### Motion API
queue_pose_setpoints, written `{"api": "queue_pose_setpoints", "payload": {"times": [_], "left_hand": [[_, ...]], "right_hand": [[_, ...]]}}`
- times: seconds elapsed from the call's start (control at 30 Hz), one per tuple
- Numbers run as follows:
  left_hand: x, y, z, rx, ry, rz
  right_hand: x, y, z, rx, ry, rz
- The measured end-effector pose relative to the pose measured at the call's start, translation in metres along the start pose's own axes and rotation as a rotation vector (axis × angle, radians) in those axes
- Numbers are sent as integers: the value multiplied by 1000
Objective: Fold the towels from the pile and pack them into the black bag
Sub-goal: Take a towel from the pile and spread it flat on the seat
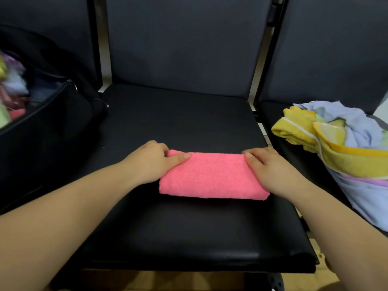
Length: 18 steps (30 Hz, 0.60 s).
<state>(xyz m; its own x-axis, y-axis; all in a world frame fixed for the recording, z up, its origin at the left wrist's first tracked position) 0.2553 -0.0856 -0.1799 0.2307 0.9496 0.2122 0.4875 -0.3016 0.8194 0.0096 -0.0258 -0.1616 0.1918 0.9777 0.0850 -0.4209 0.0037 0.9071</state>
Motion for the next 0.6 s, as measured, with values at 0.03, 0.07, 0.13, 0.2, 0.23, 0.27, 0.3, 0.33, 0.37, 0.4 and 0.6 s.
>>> {"api": "queue_pose_setpoints", "payload": {"times": [0.03,0.07,0.13,0.2,0.23,0.27,0.3,0.33,0.37,0.4,0.6], "left_hand": [[2,-2,-1,-26,9,23],[4,-4,-2,-60,16,45],[10,-6,-5,-137,24,88],[19,-7,-9,-198,37,125],[23,-7,-11,-218,33,135],[27,-7,-14,-225,24,146],[30,-5,-15,-196,20,145],[32,-3,-14,-118,33,131],[33,1,-12,-10,59,118],[34,3,-8,98,78,108],[42,28,-17,415,-158,-20]], "right_hand": [[-1,-1,3,14,12,11],[-2,-2,5,19,15,17],[-1,-3,9,14,6,29],[1,-5,13,37,12,46],[2,-6,14,49,16,52],[3,-6,16,57,15,58],[6,-7,18,58,12,63],[8,-7,20,54,7,63],[11,-8,22,48,-1,55],[14,-8,24,47,-9,43],[32,-9,64,-53,191,-45]]}}
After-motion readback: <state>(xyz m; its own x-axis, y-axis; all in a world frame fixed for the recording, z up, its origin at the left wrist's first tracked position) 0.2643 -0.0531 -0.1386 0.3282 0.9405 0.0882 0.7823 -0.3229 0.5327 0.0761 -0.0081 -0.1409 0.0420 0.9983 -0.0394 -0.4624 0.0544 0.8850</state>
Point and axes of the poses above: each hand's wrist, its own x-axis away from the middle knuckle, its own y-axis out of the back of the hand, z = x × y, the point moved 8 cm from there along -x, towards the middle knuckle, and after that the axes turned 3 degrees about x, right-handed, at the moved point
